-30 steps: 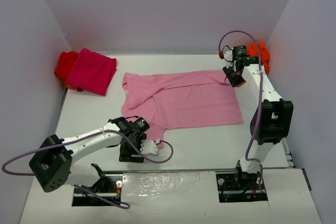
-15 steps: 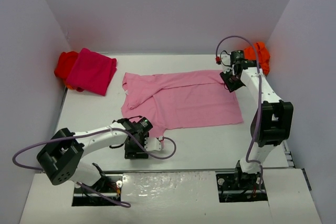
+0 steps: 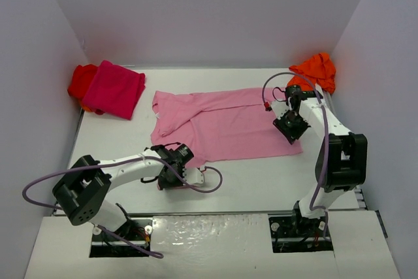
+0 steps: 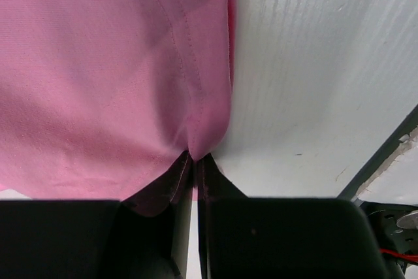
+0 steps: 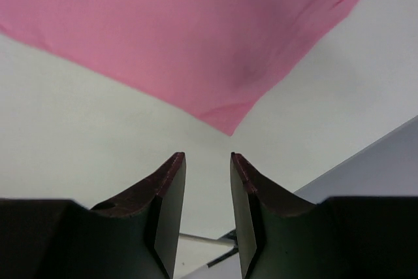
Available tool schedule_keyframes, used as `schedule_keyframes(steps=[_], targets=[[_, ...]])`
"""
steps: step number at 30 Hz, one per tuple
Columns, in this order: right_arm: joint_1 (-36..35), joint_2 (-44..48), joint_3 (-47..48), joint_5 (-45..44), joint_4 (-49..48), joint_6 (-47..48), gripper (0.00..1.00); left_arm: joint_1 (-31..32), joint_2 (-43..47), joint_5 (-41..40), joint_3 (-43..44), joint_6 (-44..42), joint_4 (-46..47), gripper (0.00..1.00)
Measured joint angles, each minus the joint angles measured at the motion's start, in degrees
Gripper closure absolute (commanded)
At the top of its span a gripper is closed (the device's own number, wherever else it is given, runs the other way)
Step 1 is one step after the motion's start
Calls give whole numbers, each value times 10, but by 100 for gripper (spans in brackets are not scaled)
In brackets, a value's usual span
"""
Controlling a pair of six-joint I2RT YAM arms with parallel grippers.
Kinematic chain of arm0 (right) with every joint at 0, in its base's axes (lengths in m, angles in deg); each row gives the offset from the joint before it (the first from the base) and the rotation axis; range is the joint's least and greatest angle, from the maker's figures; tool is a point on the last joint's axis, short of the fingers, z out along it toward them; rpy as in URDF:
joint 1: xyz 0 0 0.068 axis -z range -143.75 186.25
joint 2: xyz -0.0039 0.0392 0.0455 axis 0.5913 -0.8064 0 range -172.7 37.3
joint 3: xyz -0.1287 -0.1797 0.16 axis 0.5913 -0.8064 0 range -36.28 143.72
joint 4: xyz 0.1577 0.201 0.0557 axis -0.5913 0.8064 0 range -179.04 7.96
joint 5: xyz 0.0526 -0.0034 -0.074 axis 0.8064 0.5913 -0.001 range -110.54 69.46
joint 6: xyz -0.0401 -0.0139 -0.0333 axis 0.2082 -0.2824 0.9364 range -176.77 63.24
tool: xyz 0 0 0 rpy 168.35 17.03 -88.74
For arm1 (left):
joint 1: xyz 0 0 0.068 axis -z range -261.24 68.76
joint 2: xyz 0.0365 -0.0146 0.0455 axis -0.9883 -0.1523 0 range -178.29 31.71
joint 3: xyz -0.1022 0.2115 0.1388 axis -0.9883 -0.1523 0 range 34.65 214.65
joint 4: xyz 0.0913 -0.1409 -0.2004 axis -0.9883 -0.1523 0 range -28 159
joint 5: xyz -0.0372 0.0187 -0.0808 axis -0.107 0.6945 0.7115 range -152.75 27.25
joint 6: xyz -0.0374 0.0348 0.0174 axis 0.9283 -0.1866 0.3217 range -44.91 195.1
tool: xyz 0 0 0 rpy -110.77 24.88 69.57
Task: Fold and stack the t-shirts
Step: Grap the side of the flattened tshirt closest away from the robot with both arms
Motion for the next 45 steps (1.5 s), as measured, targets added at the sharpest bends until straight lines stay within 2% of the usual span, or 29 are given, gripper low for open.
schedule_keyframes(steps=[12, 21, 29, 31, 33, 38, 45], targets=[[-6, 1, -51, -9, 54, 86, 51, -1, 48, -35, 1, 17, -14, 100], [-22, -65, -61, -63, 33, 84, 53, -16, 33, -46, 22, 18, -12, 100], [-69, -118, -60, -144, -14, 58, 54, -29, 31, -46, 22, 18, -9, 100], [-76, -131, -61, -157, -23, 54, 59, -32, 31, -46, 22, 18, -9, 100], [-80, -142, -62, -169, -30, 49, 69, -35, 32, -46, 22, 18, -8, 100], [-84, -150, -81, -210, -47, 34, 100, -41, 32, -46, 22, 18, -5, 100], [-93, -144, -121, -269, -81, 19, 100, -55, 52, -42, 22, 11, -12, 100]])
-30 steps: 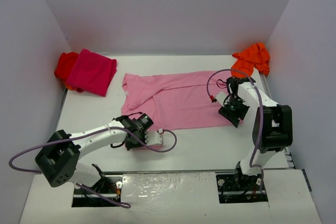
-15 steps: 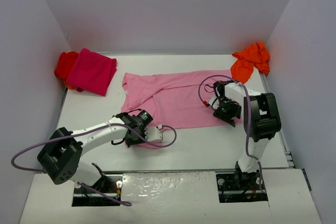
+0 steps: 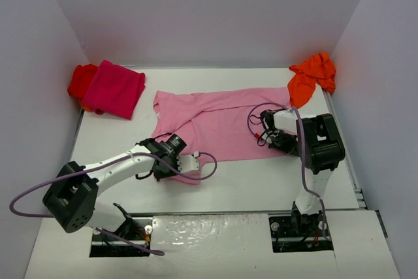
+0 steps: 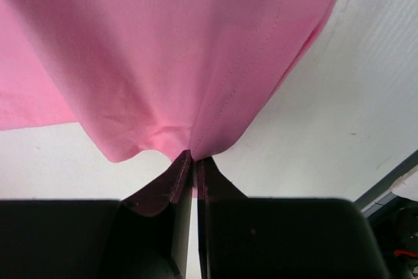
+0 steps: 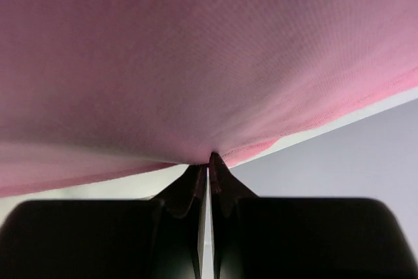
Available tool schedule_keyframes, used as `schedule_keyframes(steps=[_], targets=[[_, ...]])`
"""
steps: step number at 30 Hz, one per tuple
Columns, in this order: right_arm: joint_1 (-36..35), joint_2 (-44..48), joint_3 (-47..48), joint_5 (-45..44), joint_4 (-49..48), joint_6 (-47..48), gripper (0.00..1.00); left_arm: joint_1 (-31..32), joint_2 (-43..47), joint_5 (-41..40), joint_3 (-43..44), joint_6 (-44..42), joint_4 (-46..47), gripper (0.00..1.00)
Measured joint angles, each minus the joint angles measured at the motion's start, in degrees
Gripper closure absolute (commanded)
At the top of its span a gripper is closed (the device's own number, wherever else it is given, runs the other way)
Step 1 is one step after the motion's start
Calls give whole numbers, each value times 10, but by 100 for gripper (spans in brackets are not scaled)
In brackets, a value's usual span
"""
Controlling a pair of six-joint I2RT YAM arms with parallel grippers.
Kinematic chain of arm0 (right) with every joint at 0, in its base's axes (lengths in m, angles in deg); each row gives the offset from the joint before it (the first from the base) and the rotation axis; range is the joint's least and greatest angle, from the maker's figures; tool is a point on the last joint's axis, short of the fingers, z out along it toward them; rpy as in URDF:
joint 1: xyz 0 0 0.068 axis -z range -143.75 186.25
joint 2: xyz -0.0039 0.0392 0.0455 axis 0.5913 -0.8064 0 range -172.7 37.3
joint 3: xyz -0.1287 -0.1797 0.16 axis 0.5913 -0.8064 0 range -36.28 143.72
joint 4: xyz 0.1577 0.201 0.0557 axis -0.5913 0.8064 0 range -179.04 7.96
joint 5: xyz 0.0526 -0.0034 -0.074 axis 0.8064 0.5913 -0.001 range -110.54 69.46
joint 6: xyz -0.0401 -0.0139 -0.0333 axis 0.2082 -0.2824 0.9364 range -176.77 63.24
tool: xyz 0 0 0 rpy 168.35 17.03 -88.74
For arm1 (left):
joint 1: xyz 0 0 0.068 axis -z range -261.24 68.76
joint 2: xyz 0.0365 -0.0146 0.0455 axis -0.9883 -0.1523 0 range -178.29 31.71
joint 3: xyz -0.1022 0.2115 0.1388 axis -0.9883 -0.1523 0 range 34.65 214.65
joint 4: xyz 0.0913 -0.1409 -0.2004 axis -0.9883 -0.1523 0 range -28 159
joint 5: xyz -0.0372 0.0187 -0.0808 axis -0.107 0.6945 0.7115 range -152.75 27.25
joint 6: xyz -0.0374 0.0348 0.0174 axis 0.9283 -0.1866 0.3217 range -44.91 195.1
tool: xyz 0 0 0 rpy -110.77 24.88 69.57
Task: Fold and stack the t-shirts
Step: Grap the side of the flattened tshirt closest away from the robot with both arms, then fold the other side of the tshirt into a rectangle
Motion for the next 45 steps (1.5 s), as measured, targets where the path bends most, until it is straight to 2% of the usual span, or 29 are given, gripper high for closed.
schedule_keyframes(steps=[8, 14, 17, 20, 25, 30, 40, 45], targets=[[-1, 72, -66, 3, -18, 2, 100, -5, 80, 36, 0, -14, -82, 100], [-8, 154, -67, 14, 3, 7, 100, -5, 106, 46, 12, -25, -149, 100], [-9, 187, -39, 14, 17, 18, 100, -5, 102, 37, 54, -34, -186, 100], [-9, 192, 12, 13, 23, 29, 100, -5, 80, 18, 141, -49, -202, 100], [-5, 160, 89, 12, 23, 44, 100, -18, 15, -8, 266, -82, -194, 100], [10, 86, 150, 17, 27, 49, 100, -51, -72, -17, 361, -126, -196, 100], [42, -47, 297, 19, 30, 43, 100, -95, -233, -23, 502, -194, -202, 100], [45, -89, 342, 16, 29, 42, 100, -114, -310, -23, 567, -213, -207, 100]])
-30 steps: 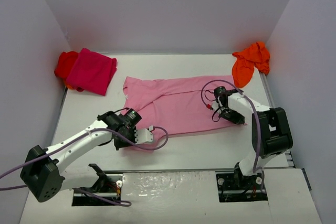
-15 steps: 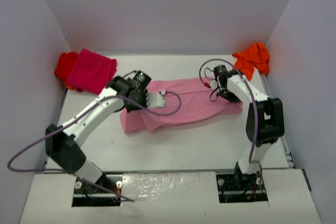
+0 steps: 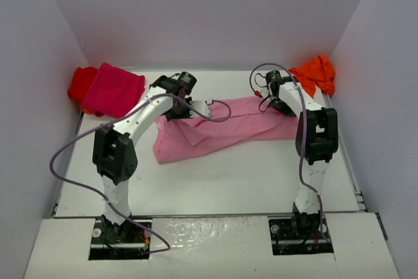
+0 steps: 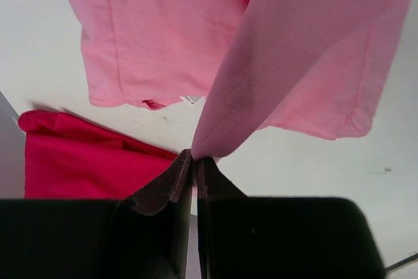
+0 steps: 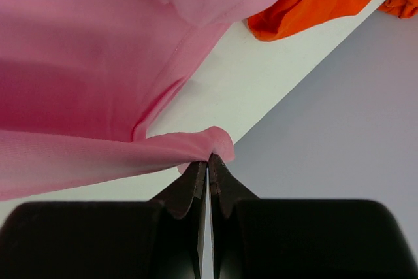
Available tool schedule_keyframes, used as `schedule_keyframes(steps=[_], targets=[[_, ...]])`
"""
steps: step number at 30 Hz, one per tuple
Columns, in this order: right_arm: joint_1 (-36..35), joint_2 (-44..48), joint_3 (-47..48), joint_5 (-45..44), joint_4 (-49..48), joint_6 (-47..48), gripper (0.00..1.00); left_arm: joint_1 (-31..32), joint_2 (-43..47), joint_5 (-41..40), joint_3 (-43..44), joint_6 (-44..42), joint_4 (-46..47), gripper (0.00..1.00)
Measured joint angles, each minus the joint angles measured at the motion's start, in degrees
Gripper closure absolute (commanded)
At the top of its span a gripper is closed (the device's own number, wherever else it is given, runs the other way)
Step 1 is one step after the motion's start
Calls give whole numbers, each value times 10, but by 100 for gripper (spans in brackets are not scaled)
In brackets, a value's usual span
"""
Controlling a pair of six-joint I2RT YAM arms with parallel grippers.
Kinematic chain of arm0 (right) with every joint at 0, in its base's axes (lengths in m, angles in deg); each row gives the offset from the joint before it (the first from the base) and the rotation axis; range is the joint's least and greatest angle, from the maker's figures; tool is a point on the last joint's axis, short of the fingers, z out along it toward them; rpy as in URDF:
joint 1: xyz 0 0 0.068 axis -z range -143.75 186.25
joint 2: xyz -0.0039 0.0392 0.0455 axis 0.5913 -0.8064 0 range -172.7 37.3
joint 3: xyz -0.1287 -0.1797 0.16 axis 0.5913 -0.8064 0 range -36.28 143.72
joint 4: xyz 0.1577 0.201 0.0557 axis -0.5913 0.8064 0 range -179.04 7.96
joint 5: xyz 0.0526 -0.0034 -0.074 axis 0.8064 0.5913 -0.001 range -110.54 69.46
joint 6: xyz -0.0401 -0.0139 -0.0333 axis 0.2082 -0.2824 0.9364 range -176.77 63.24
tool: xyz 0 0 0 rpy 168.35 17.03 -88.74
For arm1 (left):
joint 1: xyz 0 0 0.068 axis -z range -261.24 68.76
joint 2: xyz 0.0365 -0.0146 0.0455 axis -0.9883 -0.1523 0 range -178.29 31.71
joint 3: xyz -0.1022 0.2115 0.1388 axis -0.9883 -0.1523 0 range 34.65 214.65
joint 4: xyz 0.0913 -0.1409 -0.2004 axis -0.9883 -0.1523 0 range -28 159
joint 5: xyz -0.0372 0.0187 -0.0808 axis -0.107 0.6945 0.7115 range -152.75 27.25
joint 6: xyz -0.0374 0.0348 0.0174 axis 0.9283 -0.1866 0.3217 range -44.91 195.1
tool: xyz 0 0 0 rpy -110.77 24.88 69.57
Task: Fold and stack the t-shirts
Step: Fold the other side of the tshirt into a rectangle
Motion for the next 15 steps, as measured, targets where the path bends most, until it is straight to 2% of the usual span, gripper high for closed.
schedule_keyframes(steps=[8, 15], targets=[[2, -48, 49, -5, 2, 0, 100, -34, -107, 9, 141, -19, -15, 100], [12, -65, 82, -7, 9, 0, 100, -52, -139, 12, 209, -36, -36, 100]])
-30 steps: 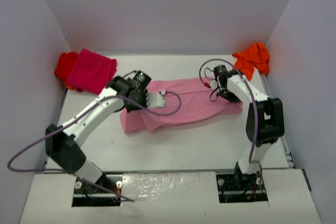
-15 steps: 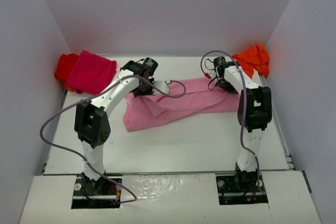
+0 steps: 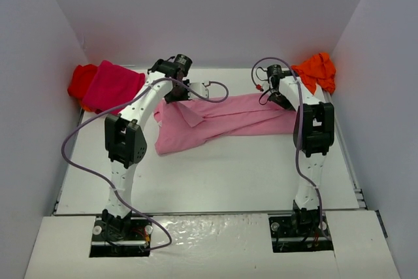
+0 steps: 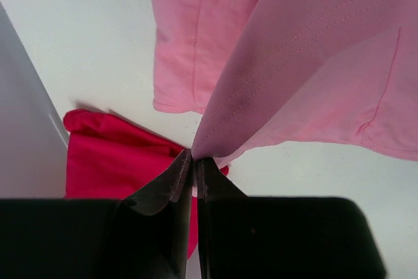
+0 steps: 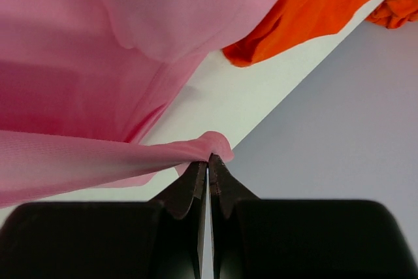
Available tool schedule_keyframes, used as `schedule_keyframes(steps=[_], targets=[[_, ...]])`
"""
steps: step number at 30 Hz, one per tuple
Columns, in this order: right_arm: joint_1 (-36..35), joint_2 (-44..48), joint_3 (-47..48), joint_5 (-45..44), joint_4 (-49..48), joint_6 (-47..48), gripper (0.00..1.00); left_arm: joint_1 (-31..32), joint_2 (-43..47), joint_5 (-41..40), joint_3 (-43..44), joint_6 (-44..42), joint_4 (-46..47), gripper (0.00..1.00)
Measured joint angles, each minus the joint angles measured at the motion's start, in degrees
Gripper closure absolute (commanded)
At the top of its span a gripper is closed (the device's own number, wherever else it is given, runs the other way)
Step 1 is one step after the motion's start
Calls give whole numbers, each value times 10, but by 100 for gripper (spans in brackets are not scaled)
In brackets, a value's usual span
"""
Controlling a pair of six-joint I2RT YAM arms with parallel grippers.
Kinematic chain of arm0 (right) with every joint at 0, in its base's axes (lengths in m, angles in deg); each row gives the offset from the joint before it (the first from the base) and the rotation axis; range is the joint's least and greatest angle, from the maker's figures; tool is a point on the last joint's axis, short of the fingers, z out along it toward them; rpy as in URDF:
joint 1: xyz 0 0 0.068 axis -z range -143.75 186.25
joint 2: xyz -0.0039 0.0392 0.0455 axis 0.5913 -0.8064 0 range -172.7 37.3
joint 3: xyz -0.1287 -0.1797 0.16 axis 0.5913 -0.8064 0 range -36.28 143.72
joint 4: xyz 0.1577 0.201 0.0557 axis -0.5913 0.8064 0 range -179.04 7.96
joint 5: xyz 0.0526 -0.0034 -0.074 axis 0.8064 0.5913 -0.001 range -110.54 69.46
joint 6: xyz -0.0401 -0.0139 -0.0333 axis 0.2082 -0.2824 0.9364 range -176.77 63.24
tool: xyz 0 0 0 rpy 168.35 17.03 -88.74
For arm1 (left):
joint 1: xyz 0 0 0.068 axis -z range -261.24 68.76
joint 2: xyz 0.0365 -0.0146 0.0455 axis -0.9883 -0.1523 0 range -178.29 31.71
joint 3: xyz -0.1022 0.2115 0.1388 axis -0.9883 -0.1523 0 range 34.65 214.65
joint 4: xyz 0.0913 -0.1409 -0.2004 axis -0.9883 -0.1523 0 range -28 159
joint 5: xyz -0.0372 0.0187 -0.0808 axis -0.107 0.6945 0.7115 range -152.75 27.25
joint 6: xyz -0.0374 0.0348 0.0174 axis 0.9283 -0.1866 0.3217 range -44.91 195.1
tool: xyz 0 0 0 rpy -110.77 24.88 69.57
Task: Fold and stack the t-shirts
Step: Fold the other side of the tshirt into a rectangle
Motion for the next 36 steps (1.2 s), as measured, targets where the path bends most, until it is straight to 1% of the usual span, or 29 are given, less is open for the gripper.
schedule_keyframes(steps=[6, 7, 8, 10, 12, 13, 14, 15, 17, 18, 20, 21, 24, 25, 26, 27, 28, 30, 32, 36], targets=[[2, -23, 56, -2, 0, -3, 100, -8, -51, 5, 106, -8, -20, 100], [2, -27, 64, -2, 1, -4, 96, -10, -61, 5, 119, -10, -22, 100], [2, -32, 70, -2, 2, -5, 89, -12, -70, 4, 129, -11, -23, 100], [2, -45, 83, -1, 3, -9, 87, -17, -88, 4, 146, -13, -23, 100], [0, -63, 101, -1, 5, -15, 65, -23, -107, 4, 155, -13, -17, 100], [-2, -72, 112, -1, 6, -19, 63, -26, -116, 4, 157, -12, -11, 98], [-2, -83, 123, -3, 5, -22, 64, -29, -125, 2, 157, -8, -3, 85], [-2, -92, 133, -4, 2, -26, 62, -31, -133, -1, 157, -4, 7, 64], [-2, -107, 150, -12, -2, -32, 61, -36, -151, -7, 162, 8, 27, 40], [-2, -111, 153, -15, -5, -35, 62, -39, -157, -8, 164, 17, 37, 31], [-2, -113, 155, -22, -8, -42, 63, -48, -163, -9, 165, 34, 57, 32], [-2, -112, 156, -25, -10, -45, 61, -53, -162, -9, 163, 44, 68, 30], [-1, -104, 153, -29, -30, -57, 57, -74, -127, -3, 117, 78, 130, 22], [-1, -98, 149, -30, -36, -61, 58, -81, -107, -1, 90, 88, 153, 24], [-1, -89, 144, -30, -41, -65, 60, -88, -87, 0, 69, 96, 168, 30], [-1, -77, 139, -30, -45, -69, 65, -93, -68, 0, 54, 105, 178, 40], [-1, -64, 134, -30, -49, -73, 71, -99, -50, 0, 44, 115, 185, 53], [-1, -34, 120, -31, -56, -81, 79, -106, -15, 3, 36, 127, 190, 73], [-3, 2, 98, -29, -66, -87, 100, -108, 23, 14, 25, 140, 196, 99], [-10, 72, 38, -20, -75, -97, 100, -95, 115, 59, -42, 150, 186, 100]])
